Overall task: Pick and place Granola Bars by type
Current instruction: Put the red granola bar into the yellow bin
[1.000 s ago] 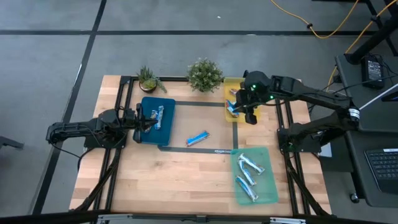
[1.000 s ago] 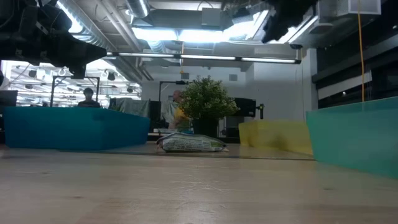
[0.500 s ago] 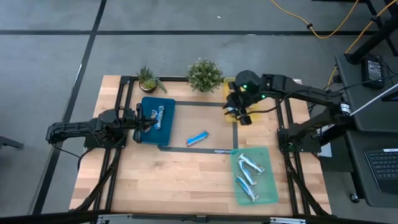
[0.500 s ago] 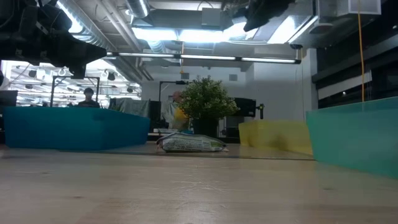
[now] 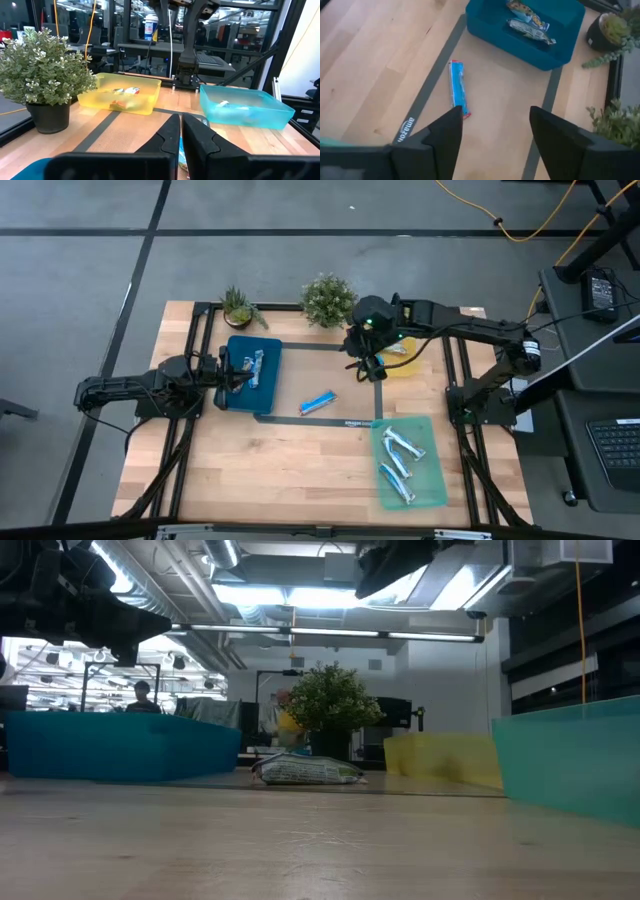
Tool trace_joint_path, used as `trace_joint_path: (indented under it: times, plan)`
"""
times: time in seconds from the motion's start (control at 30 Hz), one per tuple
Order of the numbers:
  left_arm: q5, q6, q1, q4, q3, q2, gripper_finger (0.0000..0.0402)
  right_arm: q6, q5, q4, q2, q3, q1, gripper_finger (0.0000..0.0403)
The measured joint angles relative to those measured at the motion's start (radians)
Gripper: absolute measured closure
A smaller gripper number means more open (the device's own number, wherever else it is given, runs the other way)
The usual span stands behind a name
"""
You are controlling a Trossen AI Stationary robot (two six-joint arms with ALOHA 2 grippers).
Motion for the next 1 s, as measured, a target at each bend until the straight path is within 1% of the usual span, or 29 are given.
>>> trace_joint_path:
  times: [0.23, 0.5, 1.0]
  plan:
    - [0.0, 0.0, 0.0, 0.0, 0.0, 0.0, 0.0391, -0.018, 0.001, -0.006, 0.097, 0.063, 0.025, 0.0181]
    - [0.0, 0.0, 0.0, 0.0, 0.0, 0.0, 0.0392, -0.017, 0.0, -0.005, 0.153, 0.063, 0.057, 0.0182]
    - [0.0, 0.0, 0.0, 0.0, 0.0, 0.0, 0.0392, -0.015, 0.0, 0.022, 0.373, 0.062, 0.068, 0.0182]
